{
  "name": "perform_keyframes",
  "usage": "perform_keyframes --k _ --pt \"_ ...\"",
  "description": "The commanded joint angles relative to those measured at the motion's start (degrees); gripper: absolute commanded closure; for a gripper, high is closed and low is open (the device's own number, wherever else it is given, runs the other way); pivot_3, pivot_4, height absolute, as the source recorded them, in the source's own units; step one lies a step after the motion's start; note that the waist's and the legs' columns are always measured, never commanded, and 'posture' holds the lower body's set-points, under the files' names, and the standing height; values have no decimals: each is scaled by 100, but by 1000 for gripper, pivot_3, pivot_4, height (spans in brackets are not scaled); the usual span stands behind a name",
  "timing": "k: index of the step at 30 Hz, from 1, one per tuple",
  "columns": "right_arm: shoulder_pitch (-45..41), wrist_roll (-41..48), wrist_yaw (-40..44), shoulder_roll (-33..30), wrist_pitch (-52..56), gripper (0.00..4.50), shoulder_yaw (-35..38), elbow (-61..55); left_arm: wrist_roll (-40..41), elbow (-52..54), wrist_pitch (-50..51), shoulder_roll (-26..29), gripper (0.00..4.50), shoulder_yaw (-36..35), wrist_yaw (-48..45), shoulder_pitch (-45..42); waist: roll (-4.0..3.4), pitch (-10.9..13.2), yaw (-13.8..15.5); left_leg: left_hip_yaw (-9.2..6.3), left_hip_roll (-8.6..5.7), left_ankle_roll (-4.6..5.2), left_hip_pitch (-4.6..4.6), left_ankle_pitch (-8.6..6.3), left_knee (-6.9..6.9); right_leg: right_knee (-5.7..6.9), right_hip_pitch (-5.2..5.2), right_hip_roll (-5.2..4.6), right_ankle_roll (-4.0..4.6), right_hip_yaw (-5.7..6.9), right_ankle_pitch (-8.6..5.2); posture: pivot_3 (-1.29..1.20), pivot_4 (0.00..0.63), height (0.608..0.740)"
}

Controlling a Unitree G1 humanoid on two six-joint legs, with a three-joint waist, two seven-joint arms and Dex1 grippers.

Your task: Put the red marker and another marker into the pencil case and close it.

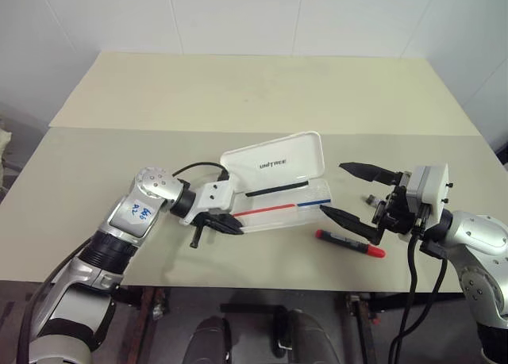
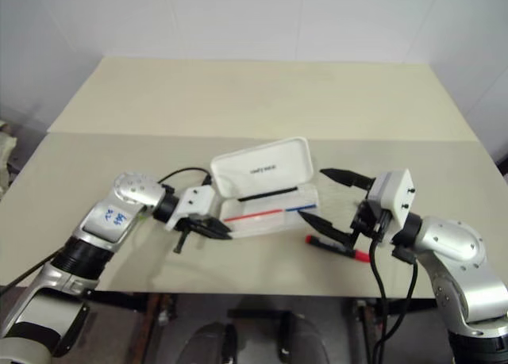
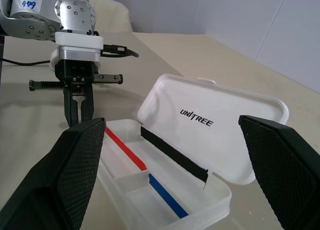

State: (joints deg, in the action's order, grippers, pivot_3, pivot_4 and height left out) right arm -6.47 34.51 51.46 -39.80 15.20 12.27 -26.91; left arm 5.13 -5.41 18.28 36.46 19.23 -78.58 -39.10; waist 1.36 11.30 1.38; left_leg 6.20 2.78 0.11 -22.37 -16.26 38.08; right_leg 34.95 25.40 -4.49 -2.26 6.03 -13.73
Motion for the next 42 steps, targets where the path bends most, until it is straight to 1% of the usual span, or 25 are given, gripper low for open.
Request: perform_keyframes --k 1,5,8,16,20,26,33,37,39,40,42 --pt "-57 103 -37 -8 -31 0 117 -154 -85 107 95 112 4494 58 -52 -190 0 0 0 0 0 0 0 0 0 0 0 0 0 0 0 0 150 740" --pt "-57 96 -74 7 -31 0 103 -181 -210 12 140 196 4494 156 -109 -315 0 0 -3 0 -1 0 0 0 0 0 0 1 0 -2 0 0 150 740" --pt "-52 93 -114 23 -43 0 100 -198 -367 -111 132 347 4494 345 -408 -542 2 1 1 -1 -3 0 -1 0 1 0 1 2 0 -2 0 0 150 740" --pt "42 99 -228 46 -41 0 114 -305 -528 -357 296 262 4494 347 -177 -772 2 1 -3 2 -3 0 -1 0 1 0 3 3 1 -4 -1 0 150 740" --pt "105 112 -268 36 -34 0 129 -360 -519 -264 410 254 4494 364 -180 -742 2 1 -3 2 -2 0 0 0 2 2 3 3 1 -4 -1 0 150 740" --pt "147 118 -279 32 -36 0 136 -380 -511 -37 938 221 4494 293 63 -739 2 1 -2 2 -2 0 0 0 3 2 3 3 1 -6 -1 0 150 740" --pt "149 111 -316 72 -35 0 85 -402 -414 259 1345 332 4494 320 131 -640 2 1 -5 1 -3 0 0 0 3 3 3 3 1 -8 -1 0 150 740" --pt "145 104 -337 97 -31 0 59 -415 -454 360 1398 465 3425 433 25 -631 2 1 -7 2 -3 -1 0 0 2 3 3 4 2 -8 -2 0 150 740" --pt "147 101 -347 107 -27 0 54 -424 -433 398 1406 485 2731 431 14 -613 2 1 -3 0 -2 -1 0 0 2 3 3 4 3 -9 -2 0 150 740" --pt "150 102 -353 111 -27 0 51 -427 -430 410 1387 476 2462 410 47 -600 2 1 -4 0 -3 -1 0 0 3 3 3 3 3 -9 -2 0 150 740" --pt "163 102 -363 118 -26 0 46 -440 -406 448 1401 483 1728 393 53 -576 2 1 -3 1 -3 -1 0 0 3 3 3 3 2 -9 -2 0 150 740"
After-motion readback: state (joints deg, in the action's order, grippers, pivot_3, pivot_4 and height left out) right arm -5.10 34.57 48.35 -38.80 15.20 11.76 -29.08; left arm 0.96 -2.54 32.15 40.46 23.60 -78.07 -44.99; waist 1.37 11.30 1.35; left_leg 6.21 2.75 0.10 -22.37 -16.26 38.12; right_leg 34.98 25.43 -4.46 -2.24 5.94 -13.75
